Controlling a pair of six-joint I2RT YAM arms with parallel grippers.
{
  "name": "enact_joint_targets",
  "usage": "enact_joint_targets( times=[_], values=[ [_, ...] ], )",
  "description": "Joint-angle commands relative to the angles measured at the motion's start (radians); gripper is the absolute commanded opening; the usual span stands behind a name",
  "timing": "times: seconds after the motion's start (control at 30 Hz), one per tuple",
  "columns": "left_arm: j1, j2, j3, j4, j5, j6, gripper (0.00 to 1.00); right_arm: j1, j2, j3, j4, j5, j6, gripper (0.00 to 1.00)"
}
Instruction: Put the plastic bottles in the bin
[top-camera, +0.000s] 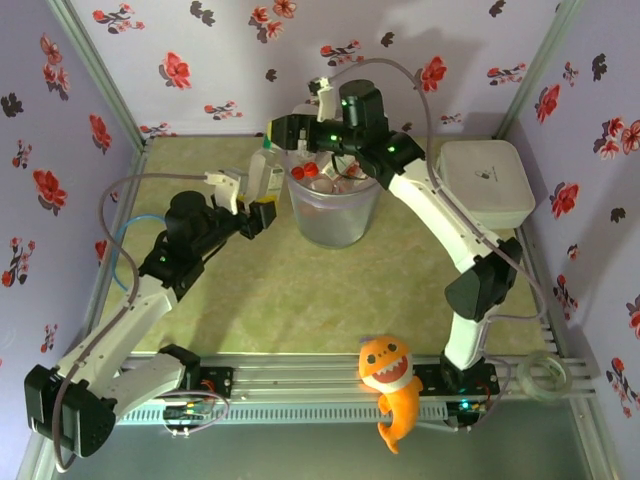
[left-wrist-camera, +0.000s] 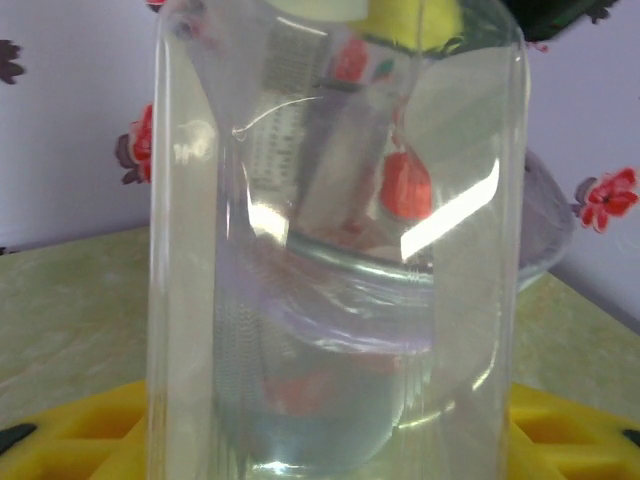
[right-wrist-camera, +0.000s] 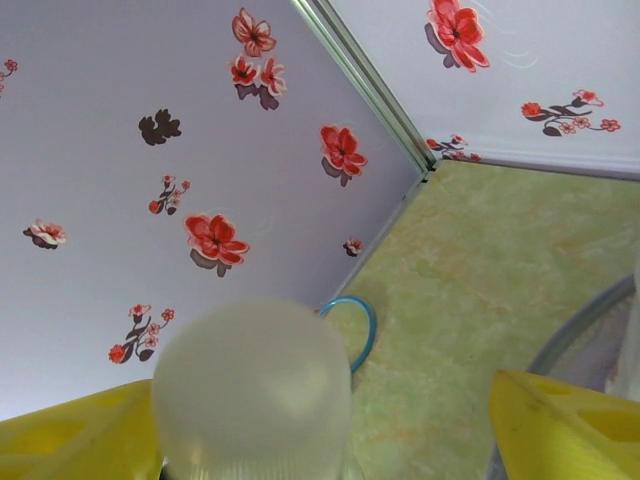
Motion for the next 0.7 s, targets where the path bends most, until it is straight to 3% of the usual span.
enact_joint_targets(
  times=[0.0, 0.4, 0.67],
  values=[
    [-0.012, 0.005, 0.021, 0.072, 0.058, 0.05, 0.49, 0.012, 0.044, 0.058, 0.02, 0.008, 0.029, 0.82],
    [-0.012, 0.07, 0.07, 0.078, -0.054, 0.008, 0.5, 0.025, 0.044, 0.089, -0.11, 0.037, -0.038, 0.68],
    [-0.012, 0.084, 0.09, 0.115, -0.051, -0.006, 0.55, 0.025, 0.047, 0.118, -0.114, 0.047, -0.048, 0.47]
  ],
)
